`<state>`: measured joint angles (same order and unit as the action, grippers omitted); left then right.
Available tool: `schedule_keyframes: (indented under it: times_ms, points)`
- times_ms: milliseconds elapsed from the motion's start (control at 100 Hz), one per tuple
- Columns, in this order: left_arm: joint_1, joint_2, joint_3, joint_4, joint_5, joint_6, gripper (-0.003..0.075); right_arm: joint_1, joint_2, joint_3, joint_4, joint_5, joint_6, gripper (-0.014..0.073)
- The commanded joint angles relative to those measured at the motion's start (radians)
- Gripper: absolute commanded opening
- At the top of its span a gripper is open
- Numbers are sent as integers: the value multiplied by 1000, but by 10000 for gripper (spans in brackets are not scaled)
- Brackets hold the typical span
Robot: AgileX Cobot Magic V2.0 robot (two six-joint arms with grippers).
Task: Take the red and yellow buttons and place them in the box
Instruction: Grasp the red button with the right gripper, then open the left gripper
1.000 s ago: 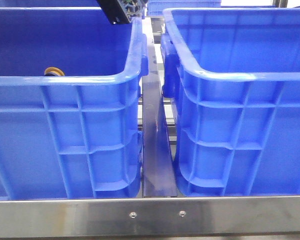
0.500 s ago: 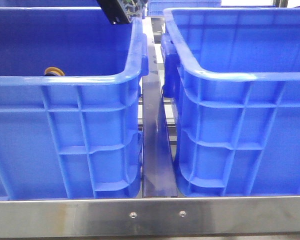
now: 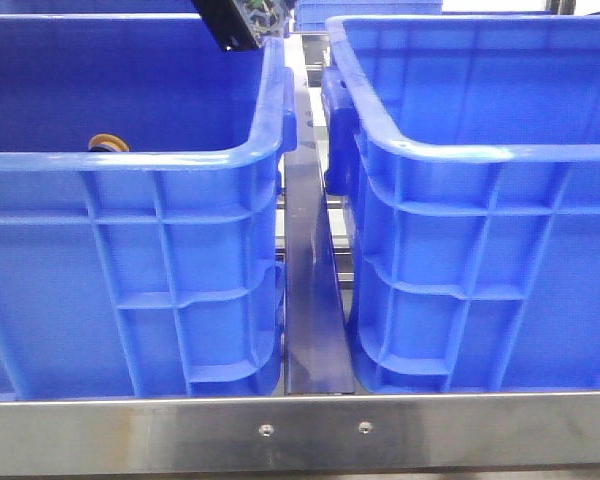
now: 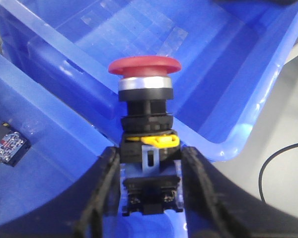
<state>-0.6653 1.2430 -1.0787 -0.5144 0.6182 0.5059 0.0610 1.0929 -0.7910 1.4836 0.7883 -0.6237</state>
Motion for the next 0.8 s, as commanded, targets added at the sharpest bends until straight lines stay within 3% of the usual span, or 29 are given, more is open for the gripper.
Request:
schedule_keyframes:
  times_ms: [0,400,650,720,790]
  points:
    - [-8,-24,-30,-36,-62,-1,137,47,26,-60,70,17,-29,645]
    - [-8,-24,-30,-38,-62,-1,137,236,183,-177,75,-6,-36,645]
    - [-8,-24,-30,-38,-62,-1,137,259,204,-177,75,-11,-44,641]
    - [-8,-24,-30,-38,-62,-1,137,259,204,-177,75,-11,-46,588]
    - [-8,-24,-30,-38,-62,-1,137,259,204,-177,75,-15,-56,479]
